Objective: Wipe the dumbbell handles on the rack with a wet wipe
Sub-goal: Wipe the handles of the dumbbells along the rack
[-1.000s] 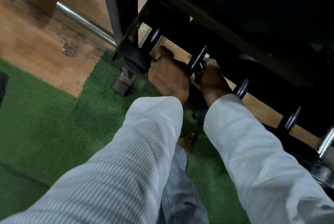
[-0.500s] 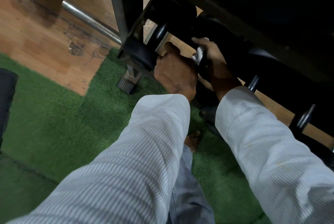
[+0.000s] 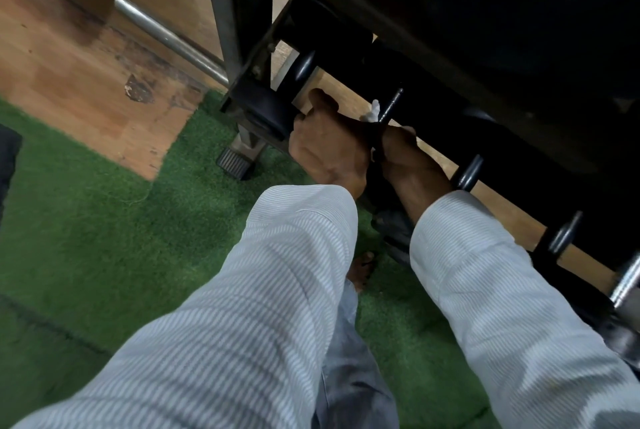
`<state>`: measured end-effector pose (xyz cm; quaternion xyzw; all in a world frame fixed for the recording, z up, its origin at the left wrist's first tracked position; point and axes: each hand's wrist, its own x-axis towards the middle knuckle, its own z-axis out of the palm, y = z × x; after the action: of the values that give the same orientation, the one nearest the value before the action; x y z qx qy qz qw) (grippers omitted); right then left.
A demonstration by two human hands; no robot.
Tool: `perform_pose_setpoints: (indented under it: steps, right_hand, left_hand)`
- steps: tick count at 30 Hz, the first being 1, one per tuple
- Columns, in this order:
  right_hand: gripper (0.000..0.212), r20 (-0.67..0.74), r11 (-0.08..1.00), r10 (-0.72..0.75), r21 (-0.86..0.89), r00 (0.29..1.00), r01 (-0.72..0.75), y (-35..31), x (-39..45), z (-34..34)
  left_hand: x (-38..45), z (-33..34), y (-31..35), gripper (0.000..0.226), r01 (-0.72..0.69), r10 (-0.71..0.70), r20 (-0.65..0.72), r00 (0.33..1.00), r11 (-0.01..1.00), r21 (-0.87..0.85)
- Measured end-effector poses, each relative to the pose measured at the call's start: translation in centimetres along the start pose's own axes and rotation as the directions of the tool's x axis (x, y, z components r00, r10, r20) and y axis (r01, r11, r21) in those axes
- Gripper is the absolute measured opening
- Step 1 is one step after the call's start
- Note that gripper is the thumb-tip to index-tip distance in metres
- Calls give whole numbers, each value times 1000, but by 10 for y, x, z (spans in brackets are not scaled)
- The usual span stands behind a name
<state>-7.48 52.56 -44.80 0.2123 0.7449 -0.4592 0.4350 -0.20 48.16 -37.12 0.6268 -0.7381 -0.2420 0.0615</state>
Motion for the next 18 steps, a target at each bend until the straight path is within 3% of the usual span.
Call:
perform_pose_setpoints:
  steps: [3, 6, 12, 15, 18]
  right_hand:
    - [47, -81, 992, -114, -70, 990, 108, 6, 4, -7]
    - [35, -240, 932, -349, -190, 906, 309, 10, -3, -18]
    - [28, -427, 884, -430, -22, 795, 467, -10, 3, -22]
    - [35, -352, 904, -391, 25, 850, 426, -12, -14, -16]
    - [32, -178, 900, -431, -154, 885, 407, 6, -13, -16]
  left_hand:
    - [-1, -1, 2, 39, 5, -5, 25, 1000, 1000, 0]
    - [-1, -3, 2, 38, 12, -12, 2, 1000, 1000, 3]
    - [0, 1, -1, 32, -5, 6, -6, 1000, 999, 44]
    - [-3, 2, 0, 30, -17, 18, -31, 999, 999, 30]
    - [-2, 3, 0, 29, -9, 10, -33, 999, 1000, 26]
